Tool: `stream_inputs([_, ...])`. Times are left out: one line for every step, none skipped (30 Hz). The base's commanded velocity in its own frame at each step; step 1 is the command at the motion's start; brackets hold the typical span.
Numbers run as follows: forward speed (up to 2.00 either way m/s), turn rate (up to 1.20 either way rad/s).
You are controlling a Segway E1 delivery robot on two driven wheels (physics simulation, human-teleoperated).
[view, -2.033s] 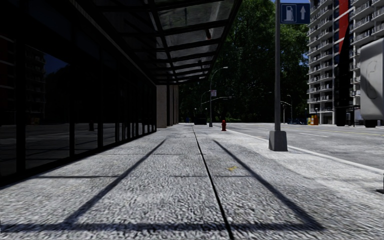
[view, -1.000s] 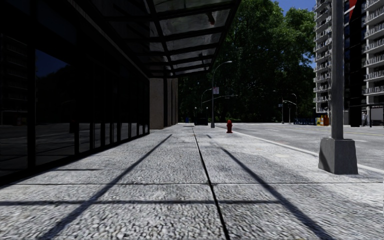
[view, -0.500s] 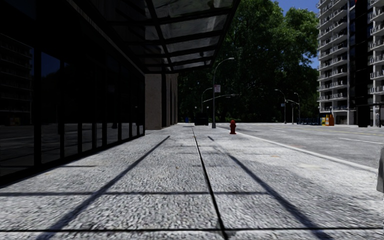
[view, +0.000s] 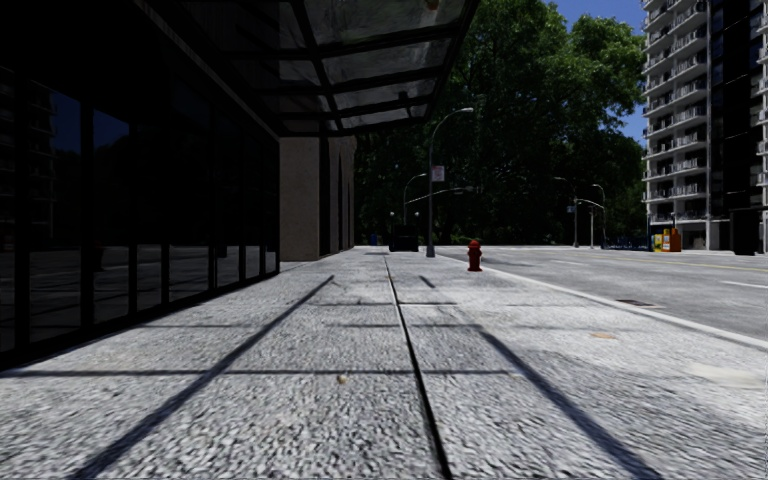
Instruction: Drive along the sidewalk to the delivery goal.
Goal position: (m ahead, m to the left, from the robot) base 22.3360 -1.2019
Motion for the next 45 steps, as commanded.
stream_inputs([2.0, 0.0])
stream_inputs([2.0, 0.0])
stream_inputs([2.0, 0.0])
stream_inputs([2.0, 0.0])
stream_inputs([2.0, 0.0])
stream_inputs([2.0, 0.0])
stream_inputs([2.0, 0.0])
stream_inputs([2.0, 0.0])
stream_inputs([2.0, 0.0])
stream_inputs([2.0, 0.0])
stream_inputs([2.0, 0.0])
stream_inputs([2.0, 0.0])
stream_inputs([2.0, 0.0])
stream_inputs([2.0, 0.0])
stream_inputs([2.0, 0.0])
stream_inputs([2.0, 0.0])
stream_inputs([2.0, 0.0])
stream_inputs([2.0, 0.0])
stream_inputs([2.0, 0.0])
stream_inputs([2.0, 0.0])
stream_inputs([2.0, 0.0])
stream_inputs([2.0, 0.0])
stream_inputs([2.0, 0.0])
stream_inputs([2.0, 0.0])
stream_inputs([2.0, 0.0])
stream_inputs([2.0, 0.0])
stream_inputs([2.0, 0.0])
stream_inputs([2.0, 0.0])
stream_inputs([2.0, 0.0])
stream_inputs([2.0, 0.0])
stream_inputs([2.0, 0.0])
stream_inputs([2.0, 0.0])
stream_inputs([2.0, 0.0])
stream_inputs([2.0, 0.0])
stream_inputs([2.0, 0.0])
stream_inputs([2.0, 0.0])
stream_inputs([2.0, 0.0])
stream_inputs([2.0, 0.0])
stream_inputs([2.0, 0.0])
stream_inputs([2.0, 0.0])
stream_inputs([2.0, 0.0])
stream_inputs([2.0, 0.0])
stream_inputs([2.0, 0.0])
stream_inputs([2.0, 0.0])
stream_inputs([2.0, 0.0])
